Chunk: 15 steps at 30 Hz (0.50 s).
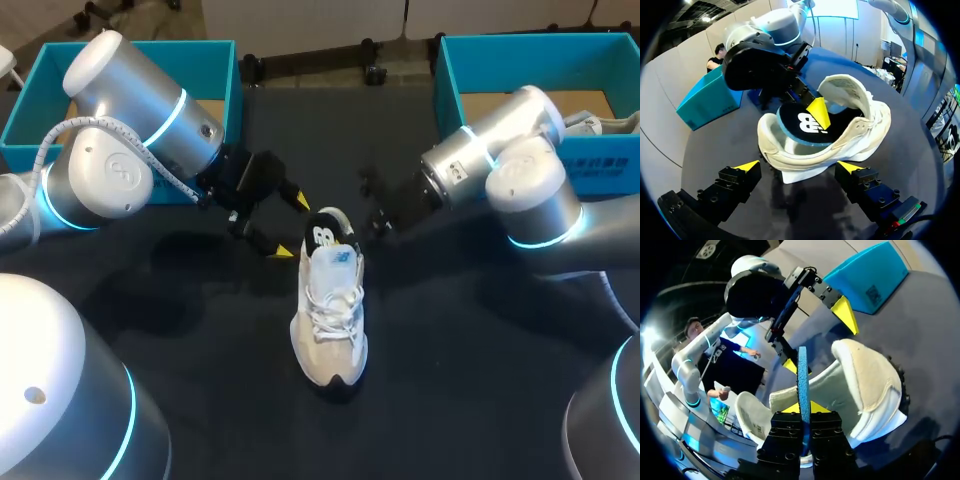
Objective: Take the shoe out of the shoebox, open the shoe tongue, remove and reinsert the insole, then place the shoe into the shoebox
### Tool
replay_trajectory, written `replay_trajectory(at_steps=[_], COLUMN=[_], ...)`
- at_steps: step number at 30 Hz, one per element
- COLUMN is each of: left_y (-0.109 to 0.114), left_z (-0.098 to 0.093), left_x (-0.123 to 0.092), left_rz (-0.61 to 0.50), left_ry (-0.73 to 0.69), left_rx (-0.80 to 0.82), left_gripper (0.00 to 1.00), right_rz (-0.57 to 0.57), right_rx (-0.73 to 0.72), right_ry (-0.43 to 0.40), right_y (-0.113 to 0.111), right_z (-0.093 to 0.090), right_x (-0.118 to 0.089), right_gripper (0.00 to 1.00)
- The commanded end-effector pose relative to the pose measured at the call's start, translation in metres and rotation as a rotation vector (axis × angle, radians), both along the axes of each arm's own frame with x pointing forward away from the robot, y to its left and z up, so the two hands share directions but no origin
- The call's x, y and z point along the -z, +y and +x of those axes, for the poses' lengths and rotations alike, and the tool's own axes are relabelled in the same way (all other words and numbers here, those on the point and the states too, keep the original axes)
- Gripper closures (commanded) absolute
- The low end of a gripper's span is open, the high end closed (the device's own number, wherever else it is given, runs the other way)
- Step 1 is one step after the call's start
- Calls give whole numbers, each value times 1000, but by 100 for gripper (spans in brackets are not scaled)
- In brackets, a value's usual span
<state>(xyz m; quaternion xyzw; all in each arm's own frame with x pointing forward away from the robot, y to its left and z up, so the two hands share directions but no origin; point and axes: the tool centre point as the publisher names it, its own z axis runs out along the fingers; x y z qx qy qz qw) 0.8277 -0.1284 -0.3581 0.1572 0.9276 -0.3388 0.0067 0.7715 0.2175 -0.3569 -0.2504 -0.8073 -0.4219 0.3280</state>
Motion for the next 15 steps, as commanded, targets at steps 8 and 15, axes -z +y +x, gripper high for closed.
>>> replay_trajectory(at_steps=[8, 15], left_y=[0, 0], left_z=[-1, -1], left_x=[0, 0], left_rz=[4, 4], left_ry=[-2, -2], left_rx=[-1, -1], left_gripper=[0, 0], right_rz=[-23, -34], right_rx=[14, 8], right_ry=[-39, -85], right_y=[1, 3], right_z=[3, 13], right_x=[-9, -26], right_gripper=[76, 73])
